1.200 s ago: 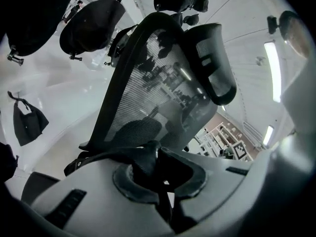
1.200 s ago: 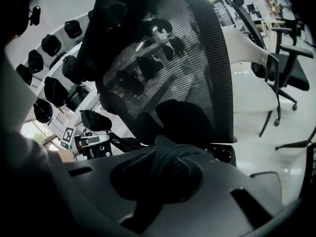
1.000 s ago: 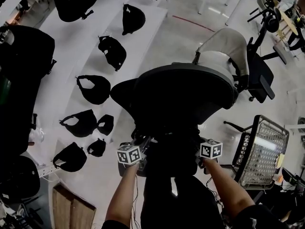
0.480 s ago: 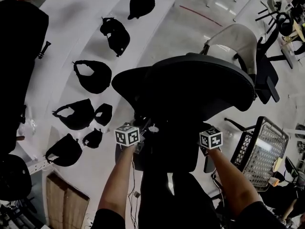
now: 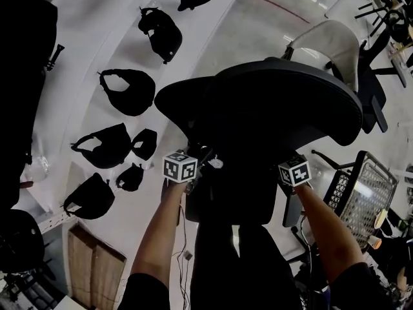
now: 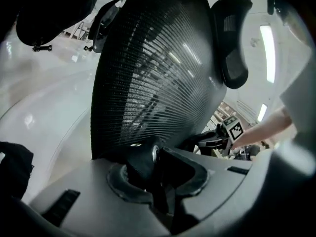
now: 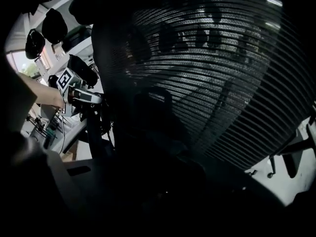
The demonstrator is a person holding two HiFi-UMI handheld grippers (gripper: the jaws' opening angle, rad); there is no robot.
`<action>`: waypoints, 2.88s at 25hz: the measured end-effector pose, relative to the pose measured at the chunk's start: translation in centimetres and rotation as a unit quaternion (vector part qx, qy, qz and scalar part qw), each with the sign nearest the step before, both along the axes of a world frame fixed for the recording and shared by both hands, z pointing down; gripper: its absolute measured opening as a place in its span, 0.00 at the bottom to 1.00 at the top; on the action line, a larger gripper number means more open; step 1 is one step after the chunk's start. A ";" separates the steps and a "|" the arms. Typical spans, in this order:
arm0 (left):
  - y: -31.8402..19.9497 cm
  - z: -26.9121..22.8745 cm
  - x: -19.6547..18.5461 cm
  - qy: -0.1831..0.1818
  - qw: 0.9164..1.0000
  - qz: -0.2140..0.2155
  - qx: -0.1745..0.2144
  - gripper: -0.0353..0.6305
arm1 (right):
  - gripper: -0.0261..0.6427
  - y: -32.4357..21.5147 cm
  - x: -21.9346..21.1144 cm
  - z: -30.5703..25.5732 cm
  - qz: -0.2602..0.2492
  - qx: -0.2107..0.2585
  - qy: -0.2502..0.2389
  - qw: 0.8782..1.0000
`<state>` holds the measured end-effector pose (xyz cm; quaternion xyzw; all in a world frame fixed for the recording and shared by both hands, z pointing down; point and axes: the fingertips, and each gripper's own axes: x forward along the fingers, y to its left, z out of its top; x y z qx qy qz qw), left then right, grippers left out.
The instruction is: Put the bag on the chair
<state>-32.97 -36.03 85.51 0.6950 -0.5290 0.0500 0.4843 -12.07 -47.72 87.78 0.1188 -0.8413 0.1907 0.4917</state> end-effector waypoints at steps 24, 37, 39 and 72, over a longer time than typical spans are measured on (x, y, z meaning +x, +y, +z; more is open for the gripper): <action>6.2 -1.3 0.3 -0.102 0.994 -0.049 -0.008 0.49 | 0.64 3.1 4.8 -2.5 0.082 -0.081 -0.038 0.993; 12.6 -10.0 7.2 -0.110 0.985 -0.124 0.040 0.49 | 0.66 8.7 13.0 -10.1 0.109 -0.101 -0.113 0.983; 13.9 -11.3 9.1 -0.106 0.984 -0.137 0.050 0.49 | 0.65 9.3 14.6 -11.2 0.116 -0.087 -0.129 0.981; 24.2 -31.6 36.8 -0.129 0.963 -0.048 0.233 0.07 | 0.10 25.2 27.5 -29.7 0.214 0.078 -0.289 0.930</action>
